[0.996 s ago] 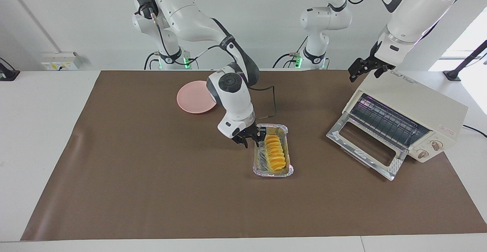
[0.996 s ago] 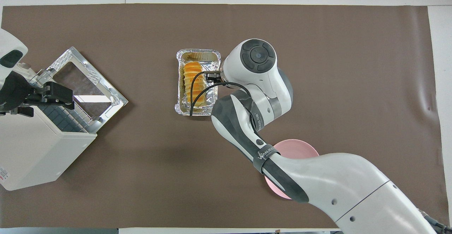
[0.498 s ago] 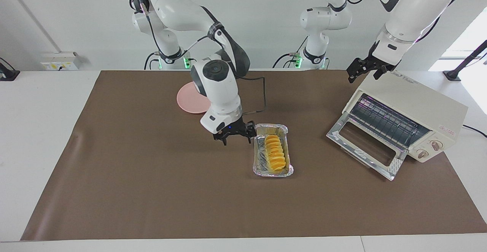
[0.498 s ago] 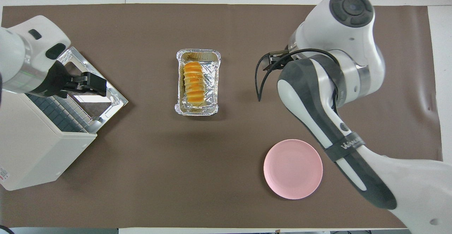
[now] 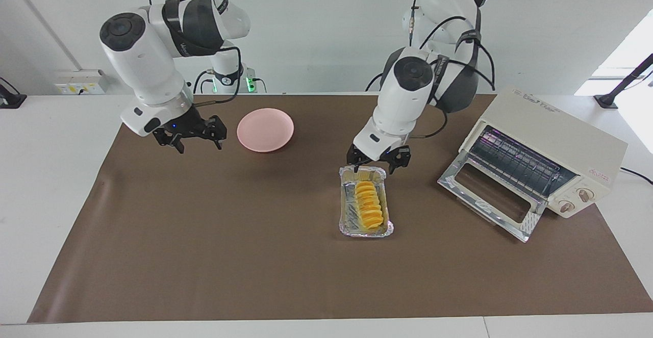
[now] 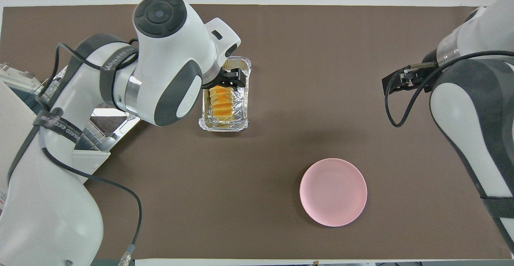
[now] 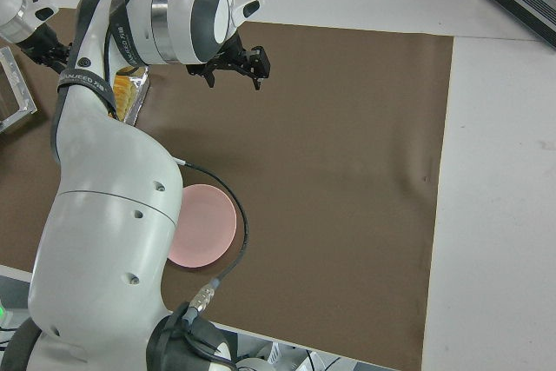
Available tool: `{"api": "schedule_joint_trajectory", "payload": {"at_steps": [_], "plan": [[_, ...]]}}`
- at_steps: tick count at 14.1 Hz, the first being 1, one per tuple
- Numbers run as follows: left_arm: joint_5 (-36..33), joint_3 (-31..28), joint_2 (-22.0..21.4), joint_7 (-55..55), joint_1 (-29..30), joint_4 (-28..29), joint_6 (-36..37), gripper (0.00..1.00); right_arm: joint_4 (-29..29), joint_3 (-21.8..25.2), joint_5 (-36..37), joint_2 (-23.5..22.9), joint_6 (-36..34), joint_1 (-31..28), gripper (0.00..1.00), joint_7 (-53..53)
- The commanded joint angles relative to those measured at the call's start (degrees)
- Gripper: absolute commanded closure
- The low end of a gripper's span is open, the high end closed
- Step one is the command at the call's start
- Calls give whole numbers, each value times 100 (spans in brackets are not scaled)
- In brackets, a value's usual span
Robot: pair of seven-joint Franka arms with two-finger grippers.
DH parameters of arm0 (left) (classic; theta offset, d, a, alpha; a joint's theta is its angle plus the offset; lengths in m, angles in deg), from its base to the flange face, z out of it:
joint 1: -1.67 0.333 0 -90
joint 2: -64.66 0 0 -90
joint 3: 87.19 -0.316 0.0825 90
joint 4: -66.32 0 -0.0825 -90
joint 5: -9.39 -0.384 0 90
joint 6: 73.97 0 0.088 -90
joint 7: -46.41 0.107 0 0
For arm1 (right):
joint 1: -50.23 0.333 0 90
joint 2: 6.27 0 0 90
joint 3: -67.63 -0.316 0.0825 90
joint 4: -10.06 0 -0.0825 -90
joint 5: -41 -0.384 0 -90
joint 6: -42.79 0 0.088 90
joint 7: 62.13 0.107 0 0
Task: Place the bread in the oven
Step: 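Grasp the tray with the left gripper while the right gripper withdraws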
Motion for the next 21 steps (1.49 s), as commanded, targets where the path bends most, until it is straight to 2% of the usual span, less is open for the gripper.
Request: {"api": "schedule_joint_trajectory", "payload": {"at_steps": [1,4,5,7,9,11,14,15,16,17,19,21], "plan": [[13,-93,194,-402,-421,376,-466,0,318,-91,69,479,-118,-281,0,-95],[4,-102,529,-580,-564,419,-711,0,361,-91,78,594,-434,-344,0,-16],[4,-102,609,-632,-573,419,-756,7,457,-91,69,637,-400,-353,0,2],[13,-94,627,-921,-564,419,-774,33,423,-91,69,620,-295,-510,0,-42],[22,-94,732,-940,-555,489,-1028,34,336,-91,69,585,-338,-537,0,-60],[31,-94,742,-949,-555,507,-1055,49,152,-91,78,550,-566,-564,0,-60],[31,-94,803,-958,-573,516,-1152,49,10,-91,78,532,-637,-538,0,-42],[39,-94,829,-984,-573,507,-1126,67,10,-91,78,558,-646,-538,0,-42],[48,-94,830,-1045,-573,516,-1074,93,-7,-82,95,576,-698,-538,0,-42],[57,-85,830,-1037,-564,542,-1073,100,-103,-82,104,611,-803,-538,0,-42],[83,-76,830,-1037,-547,578,-1099,100,-341,-99,235,611,-997,-520,0,-33],[345,-102,821,-1107,-529,368,-654,100,-368,-99,236,611,-1041,-520,0,-33]]}}
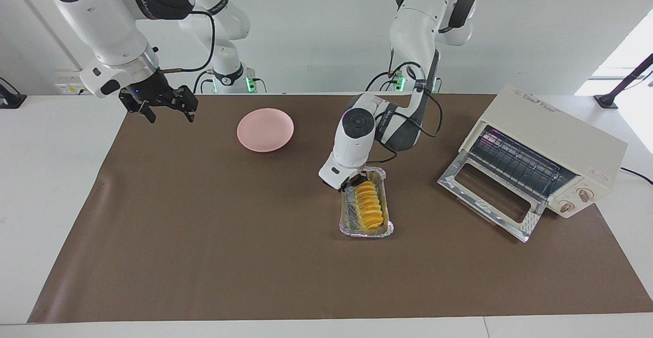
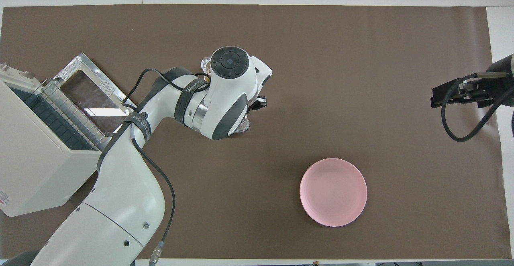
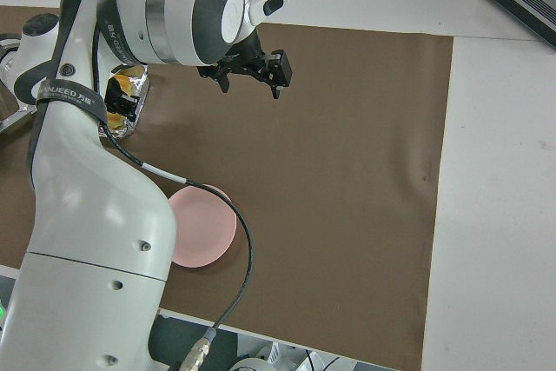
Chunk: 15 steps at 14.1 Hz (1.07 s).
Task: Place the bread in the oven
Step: 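Carry the foil tray with the left gripper to the oven opening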
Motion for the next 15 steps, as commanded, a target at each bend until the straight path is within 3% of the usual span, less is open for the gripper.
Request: {"api": "schedule_joint_trajectory", "payload": {"at_steps": [1,3,5,7,10,15], "plan": [[399,-112,-36,-259,33,-401,663,100,-92,-65,119,15,-179,-57,0,-34],[409,-454,-36,-427,51,-1165,1550,100,-101,-56,119,24,-180,-66,0,-34],[417,-867,-219,-428,68,-1397,1966,100,-31,-65,119,85,-162,-66,0,-25],[391,-1393,-579,-463,59,-1389,2264,100,13,-65,127,120,-179,-66,0,-25],[374,-2405,-598,-1050,-20,-1380,2723,100,39,-56,136,129,-294,-127,0,237],[382,-3074,-817,-1131,86,-651,2522,100,75,-56,136,156,-311,-189,0,414]]}}
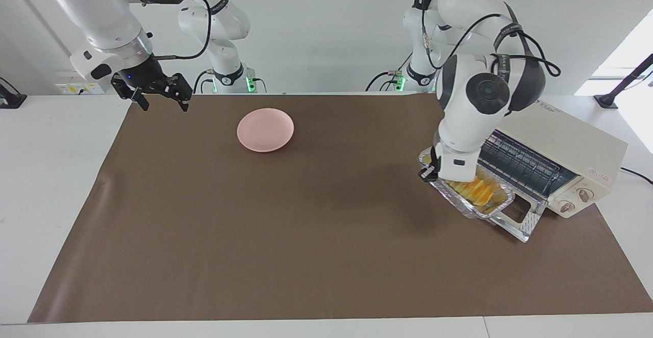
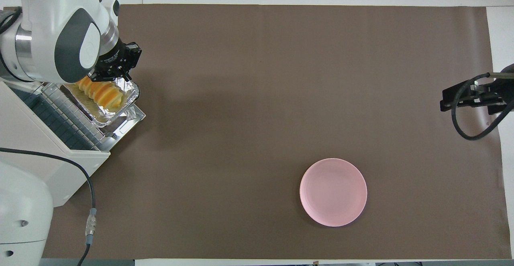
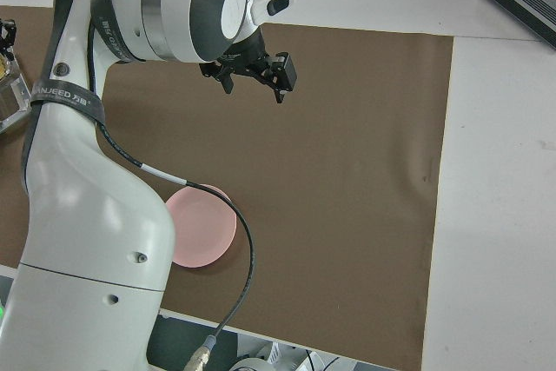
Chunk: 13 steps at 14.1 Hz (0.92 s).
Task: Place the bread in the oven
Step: 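Carry the foil tray with the left gripper to the oven opening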
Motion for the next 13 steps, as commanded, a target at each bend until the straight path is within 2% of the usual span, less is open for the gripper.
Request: {"api": "schedule_joint_trajectory", "payload": {"at_steps": [1,4,11,13], "plan": [[78,-159,-267,-126,59,489,-127,100,128,-84,125,126,-46,-95,0,86],[43,-246,-293,-117,218,569,-66,100,216,-93,186,179,-55,-113,0,25],[-449,-423,-776,-109,227,1693,-162,100,234,-102,274,179,-20,-113,0,-160],[-555,-423,-838,-109,236,1843,-198,100,234,-102,274,179,-37,-113,0,-151]]}}
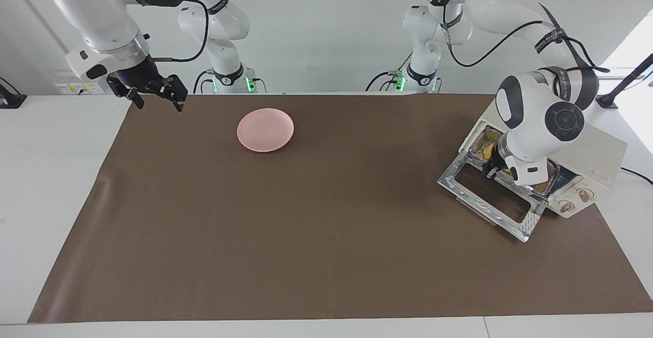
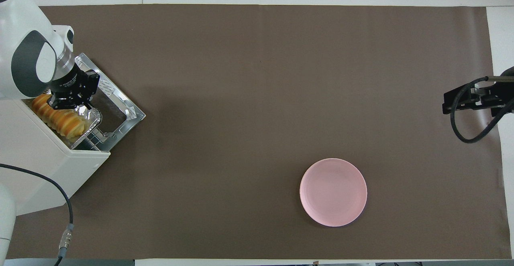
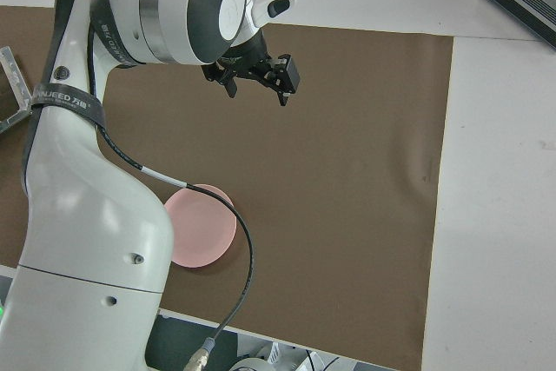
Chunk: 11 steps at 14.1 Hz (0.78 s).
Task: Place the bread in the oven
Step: 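Push the foil tray into the toaster oven with the left gripper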
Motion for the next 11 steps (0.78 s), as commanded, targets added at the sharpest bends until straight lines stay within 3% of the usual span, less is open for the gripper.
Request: {"api": "schedule_joint_trajectory", "payload": {"at_steps": [1,11], "plan": [[-250,19,-356,-78,-37,482,-173,100,153,-79,90,140,-27,-111,0,-111],[-443,10,-541,-78,86,1010,-708,100,135,-88,81,149,-44,-85,0,-111]]}}
